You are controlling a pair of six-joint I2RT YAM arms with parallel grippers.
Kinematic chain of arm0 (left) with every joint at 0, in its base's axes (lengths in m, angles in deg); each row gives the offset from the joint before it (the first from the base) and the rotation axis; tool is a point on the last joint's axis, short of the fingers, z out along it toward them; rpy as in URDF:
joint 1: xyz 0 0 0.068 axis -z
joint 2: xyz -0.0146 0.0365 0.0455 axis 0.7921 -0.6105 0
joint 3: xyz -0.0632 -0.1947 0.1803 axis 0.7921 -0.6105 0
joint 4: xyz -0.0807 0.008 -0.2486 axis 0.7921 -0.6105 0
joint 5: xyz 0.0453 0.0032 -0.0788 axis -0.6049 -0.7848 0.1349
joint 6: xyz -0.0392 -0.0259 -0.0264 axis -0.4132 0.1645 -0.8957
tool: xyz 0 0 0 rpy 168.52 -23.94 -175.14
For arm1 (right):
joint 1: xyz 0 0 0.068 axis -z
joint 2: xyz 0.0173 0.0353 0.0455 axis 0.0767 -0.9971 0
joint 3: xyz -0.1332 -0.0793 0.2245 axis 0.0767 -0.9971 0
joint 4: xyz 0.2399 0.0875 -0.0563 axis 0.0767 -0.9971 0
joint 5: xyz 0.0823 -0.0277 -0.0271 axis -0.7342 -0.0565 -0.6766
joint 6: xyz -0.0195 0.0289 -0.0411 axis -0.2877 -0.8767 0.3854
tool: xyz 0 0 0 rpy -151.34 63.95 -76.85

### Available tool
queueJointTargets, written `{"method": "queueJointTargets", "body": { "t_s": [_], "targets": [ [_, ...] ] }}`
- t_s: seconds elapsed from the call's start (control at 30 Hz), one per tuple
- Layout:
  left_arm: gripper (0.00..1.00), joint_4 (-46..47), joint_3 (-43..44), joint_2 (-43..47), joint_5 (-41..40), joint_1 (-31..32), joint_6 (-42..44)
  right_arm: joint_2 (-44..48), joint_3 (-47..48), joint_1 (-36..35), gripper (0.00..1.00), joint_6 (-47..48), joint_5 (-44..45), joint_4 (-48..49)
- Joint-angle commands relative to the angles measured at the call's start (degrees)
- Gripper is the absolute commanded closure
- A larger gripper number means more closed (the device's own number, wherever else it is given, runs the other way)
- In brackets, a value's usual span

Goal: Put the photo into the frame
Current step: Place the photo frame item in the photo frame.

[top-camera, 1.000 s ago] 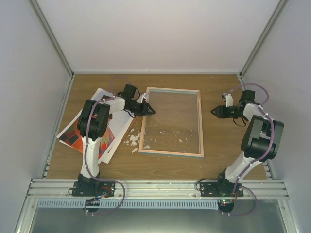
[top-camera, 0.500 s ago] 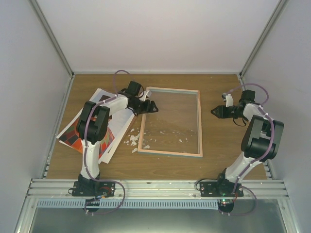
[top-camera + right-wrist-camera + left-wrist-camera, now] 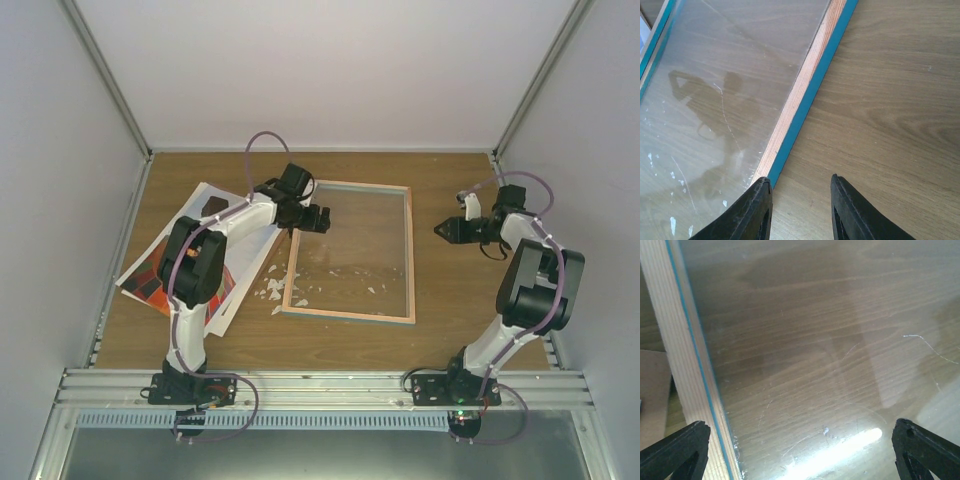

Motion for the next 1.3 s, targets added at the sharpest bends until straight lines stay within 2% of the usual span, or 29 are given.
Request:
{"method": "queueJointTargets", "body": {
  "t_s": [0.0, 0.1, 0.27, 0.37, 0.53, 0.67, 0.9, 1.07, 1.27],
  "targets": [
    [0.01, -1.98, 2.39, 3.74, -11.92, 3.47, 1.05, 2.11, 1.74, 0.0, 0.65, 1.56, 0.35, -1.21],
    [0.01, -1.57, 1.84, 4.94, -15.87, 4.29, 2.47, 2.35, 2.66, 0.0, 0.65, 1.85, 1.08, -1.53],
    [0.01, 0.17, 0.86, 7.47, -15.69, 3.53, 5.98, 3.17, 4.96, -0.79, 0.65, 1.73, 1.11, -1.54],
    [0.01, 3.61, -2.11, 10.69, -12.95, 2.43, 10.86, 3.25, 6.52, -2.89, 0.63, 1.76, 0.35, -1.41],
    [0.01, 8.56, -6.97, 16.8, 0.67, -2.02, 19.27, 1.67, 10.14, -10.02, 0.62, 0.74, 3.39, 0.93],
    [0.01, 5.35, -3.69, 14.76, 3.3, -5.05, 21.75, -2.51, 15.76, -16.64, 0.62, -2.21, 7.03, 4.64],
    [0.01, 5.7, -4.69, 14.82, 8.44, -11.36, 23.08, -14.69, 26.91, -27.65, 0.62, -4.46, 11.07, 6.55],
    [0.01, 3.57, -4.64, 14.84, 11.36, -13.84, 25.75, -22.83, 30.74, -30.34, 0.63, -4.27, 11.67, 6.44],
    [0.01, 0.9, -6.22, 14.84, 14.5, -14.01, 31.33, -25.41, 29.2, -30.29, 0.63, -3.42, 11.58, 5.37]
  ]
}}
